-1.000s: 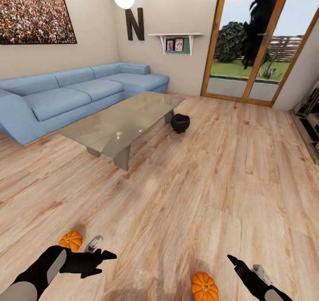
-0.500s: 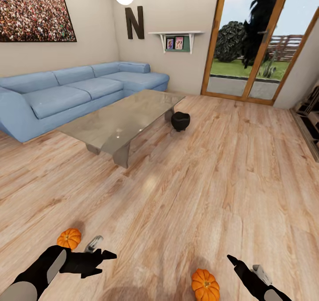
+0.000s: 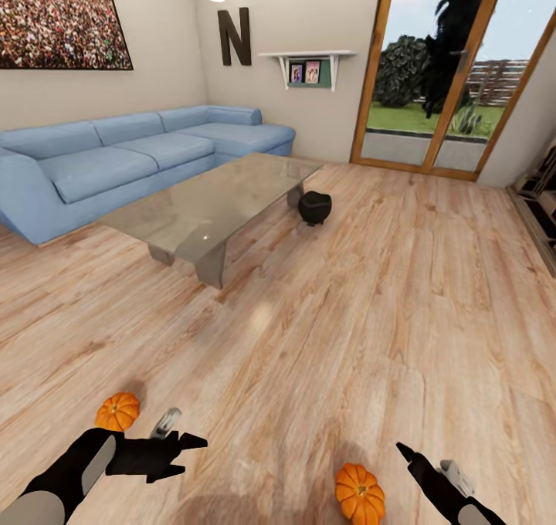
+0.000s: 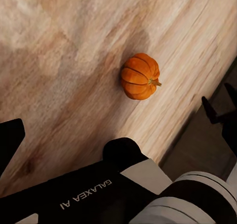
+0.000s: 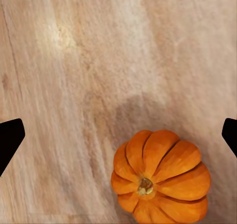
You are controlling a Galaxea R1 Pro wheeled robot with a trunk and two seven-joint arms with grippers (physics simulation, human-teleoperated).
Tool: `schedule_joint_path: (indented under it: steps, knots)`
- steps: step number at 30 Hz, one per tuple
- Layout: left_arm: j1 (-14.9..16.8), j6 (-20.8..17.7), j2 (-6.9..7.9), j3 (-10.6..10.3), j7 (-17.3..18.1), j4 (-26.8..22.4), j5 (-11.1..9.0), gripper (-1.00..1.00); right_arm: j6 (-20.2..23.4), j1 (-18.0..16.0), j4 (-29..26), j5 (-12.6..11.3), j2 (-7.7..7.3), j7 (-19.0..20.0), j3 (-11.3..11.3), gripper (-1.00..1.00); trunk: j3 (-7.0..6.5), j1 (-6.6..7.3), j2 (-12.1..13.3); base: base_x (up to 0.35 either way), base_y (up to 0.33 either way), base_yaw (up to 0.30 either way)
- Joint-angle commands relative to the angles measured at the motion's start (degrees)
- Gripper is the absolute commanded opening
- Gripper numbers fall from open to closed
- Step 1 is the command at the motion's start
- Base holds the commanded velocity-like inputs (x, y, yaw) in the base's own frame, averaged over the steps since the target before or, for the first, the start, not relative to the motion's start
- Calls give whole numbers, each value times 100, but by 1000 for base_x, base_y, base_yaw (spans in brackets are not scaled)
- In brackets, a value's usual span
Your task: Place each of the two pumpkins and all three candles from the living room inside a cabinet in the living room (use any cabinet), then make sure every cabinet is closed, and position the cauldron so it is next to a table in the living room.
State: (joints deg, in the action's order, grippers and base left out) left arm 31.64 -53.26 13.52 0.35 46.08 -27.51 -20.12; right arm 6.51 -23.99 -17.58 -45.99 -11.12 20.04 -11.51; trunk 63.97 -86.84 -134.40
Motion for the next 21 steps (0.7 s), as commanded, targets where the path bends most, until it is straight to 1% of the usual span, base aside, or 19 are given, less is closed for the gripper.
schedule_joint_path:
  steps: [1,11,18,19,21]
  knots:
    - [0,-1,-3,0,-1,0,-5,100,0,0,0,1,4,0,0,100,18,-22,-42,0,0,0]
    - [0,-8,-16,-1,-1,0,-7,100,6,0,0,5,43,0,15,100,198,-242,-443,0,0,0]
    - [0,-9,-49,-44,-11,0,8,100,22,0,-6,26,90,0,39,100,324,-396,-723,0,0,0]
    - [0,-9,-50,-50,-19,0,12,100,24,0,-9,57,91,4,53,100,342,-418,-764,0,0,0]
    - [0,-9,-51,-52,-22,0,13,100,35,-5,-25,201,92,5,149,100,378,-462,-844,0,0,0]
